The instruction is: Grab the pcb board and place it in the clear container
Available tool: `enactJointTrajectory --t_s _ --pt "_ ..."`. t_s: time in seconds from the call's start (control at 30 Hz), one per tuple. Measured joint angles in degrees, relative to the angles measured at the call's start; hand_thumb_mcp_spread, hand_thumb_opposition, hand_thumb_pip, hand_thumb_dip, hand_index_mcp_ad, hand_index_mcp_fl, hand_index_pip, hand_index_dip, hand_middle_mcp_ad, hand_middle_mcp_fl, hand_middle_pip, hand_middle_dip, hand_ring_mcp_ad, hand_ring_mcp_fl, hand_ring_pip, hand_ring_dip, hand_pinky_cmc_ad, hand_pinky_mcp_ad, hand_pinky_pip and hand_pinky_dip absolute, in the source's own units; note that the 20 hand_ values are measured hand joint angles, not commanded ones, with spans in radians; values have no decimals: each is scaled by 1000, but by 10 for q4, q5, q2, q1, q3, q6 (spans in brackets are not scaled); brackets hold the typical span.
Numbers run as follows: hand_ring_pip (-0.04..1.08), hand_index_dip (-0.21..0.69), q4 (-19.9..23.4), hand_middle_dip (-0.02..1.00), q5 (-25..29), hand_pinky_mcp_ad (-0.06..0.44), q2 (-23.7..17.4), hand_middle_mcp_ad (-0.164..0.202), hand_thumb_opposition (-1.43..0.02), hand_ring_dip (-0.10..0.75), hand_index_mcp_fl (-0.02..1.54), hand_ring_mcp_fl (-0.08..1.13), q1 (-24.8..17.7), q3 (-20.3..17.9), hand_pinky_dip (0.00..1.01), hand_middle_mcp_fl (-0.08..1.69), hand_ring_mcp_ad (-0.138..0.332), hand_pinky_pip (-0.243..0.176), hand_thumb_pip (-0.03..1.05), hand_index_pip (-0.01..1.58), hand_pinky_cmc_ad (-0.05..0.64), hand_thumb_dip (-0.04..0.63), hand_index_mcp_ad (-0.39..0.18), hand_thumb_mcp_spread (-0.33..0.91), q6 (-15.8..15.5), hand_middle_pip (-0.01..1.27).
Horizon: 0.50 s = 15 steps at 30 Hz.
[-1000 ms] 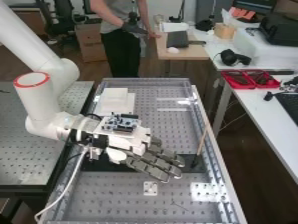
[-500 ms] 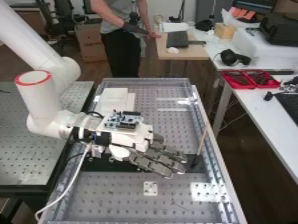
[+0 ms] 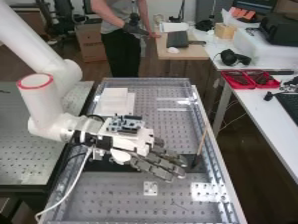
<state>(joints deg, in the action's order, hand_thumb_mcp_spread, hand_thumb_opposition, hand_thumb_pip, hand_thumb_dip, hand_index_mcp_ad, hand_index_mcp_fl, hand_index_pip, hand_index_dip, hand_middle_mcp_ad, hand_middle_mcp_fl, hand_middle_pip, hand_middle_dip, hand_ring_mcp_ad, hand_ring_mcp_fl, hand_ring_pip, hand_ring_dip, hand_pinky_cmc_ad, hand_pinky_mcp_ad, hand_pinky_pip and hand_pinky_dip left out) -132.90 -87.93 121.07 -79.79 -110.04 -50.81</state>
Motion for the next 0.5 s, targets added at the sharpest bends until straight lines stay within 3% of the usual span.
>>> enactJointTrajectory --t_s 0.5 --pt "91 234 6 155 -5 159 6 40 -866 5 436 45 4 4 182 119 190 -75 450 1438 316 258 -253 740 6 152"
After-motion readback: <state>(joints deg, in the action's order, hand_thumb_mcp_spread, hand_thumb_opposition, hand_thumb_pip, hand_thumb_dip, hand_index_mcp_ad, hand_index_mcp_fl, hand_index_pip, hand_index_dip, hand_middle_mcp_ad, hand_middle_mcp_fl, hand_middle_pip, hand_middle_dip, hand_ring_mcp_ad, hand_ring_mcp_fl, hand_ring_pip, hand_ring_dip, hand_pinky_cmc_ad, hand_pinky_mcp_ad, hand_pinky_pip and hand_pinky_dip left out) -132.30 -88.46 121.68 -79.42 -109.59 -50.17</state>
